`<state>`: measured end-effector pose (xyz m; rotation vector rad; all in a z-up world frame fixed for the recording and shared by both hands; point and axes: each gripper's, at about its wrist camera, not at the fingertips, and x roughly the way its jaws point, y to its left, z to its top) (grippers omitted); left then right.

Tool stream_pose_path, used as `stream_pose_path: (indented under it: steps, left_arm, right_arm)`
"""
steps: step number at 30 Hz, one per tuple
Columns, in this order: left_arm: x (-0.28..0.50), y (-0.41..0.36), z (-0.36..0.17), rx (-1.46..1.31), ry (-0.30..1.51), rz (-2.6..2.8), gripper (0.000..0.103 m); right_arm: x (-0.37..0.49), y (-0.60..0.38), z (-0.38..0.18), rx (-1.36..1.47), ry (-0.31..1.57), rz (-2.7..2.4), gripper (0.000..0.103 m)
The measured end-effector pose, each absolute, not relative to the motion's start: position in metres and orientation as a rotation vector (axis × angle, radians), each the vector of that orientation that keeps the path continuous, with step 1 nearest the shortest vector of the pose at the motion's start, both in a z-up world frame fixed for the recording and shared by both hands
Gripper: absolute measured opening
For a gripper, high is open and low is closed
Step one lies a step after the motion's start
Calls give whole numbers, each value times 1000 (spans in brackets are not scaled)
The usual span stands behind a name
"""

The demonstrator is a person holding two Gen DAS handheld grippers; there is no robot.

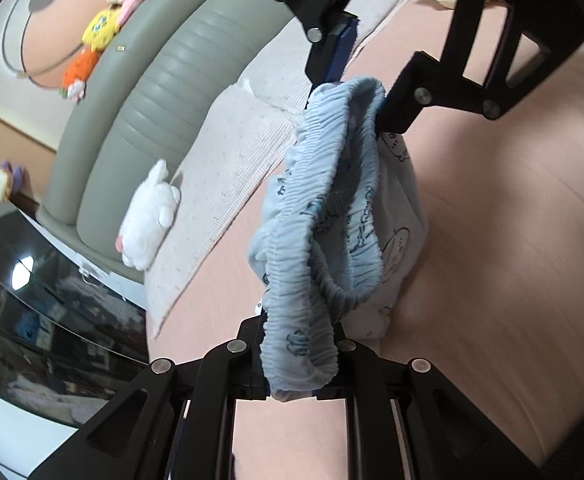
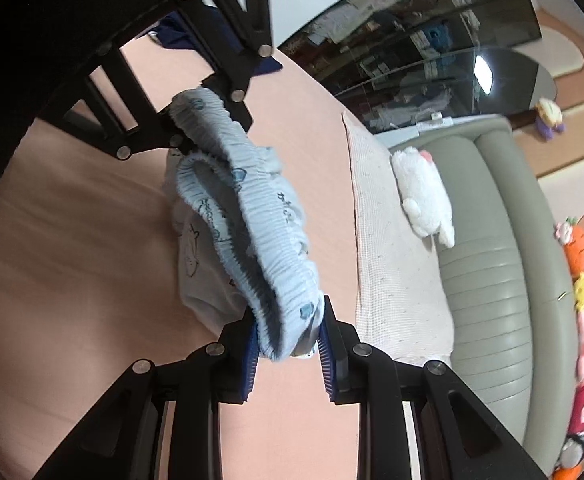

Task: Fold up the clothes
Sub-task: 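Lift the waistband with both grippers and fold it over toward the leg hems, then lower the folded shorts onto the bed and open both grippers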

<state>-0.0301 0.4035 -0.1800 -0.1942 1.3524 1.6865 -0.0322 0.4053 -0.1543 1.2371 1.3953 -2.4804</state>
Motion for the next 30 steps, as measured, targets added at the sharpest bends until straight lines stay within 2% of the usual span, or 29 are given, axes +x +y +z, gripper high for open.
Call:
stream_pose_path:
  steps: [6, 15, 21, 24, 28, 30]
  left_arm:
    - [-70, 430, -185, -396, 1255, 1638, 12]
    - [-151, 478, -219, -884, 1027, 1516, 12]
    - [-203, 496, -242, -1291, 859, 1433, 15]
    - [-223, 492, -244, -1412, 753, 1448, 17]
    - [-235, 479, -240, -1480, 659, 1442, 18]
    - [-237, 472, -235, -1490, 650, 1449, 18]
  right_arm:
    - [-68, 437, -162, 1346, 1091, -2522, 24]
    - [-130, 494, -198, 1568, 638, -2551, 24]
    - [-162, 515, -219, 1725, 541, -2529, 26]
    - [-173, 526, -220, 1783, 492, -2550, 32]
    - [-172, 542, -207, 1753, 388, -2609, 59]
    - [-171, 554, -198, 1713, 313, -2638, 61]
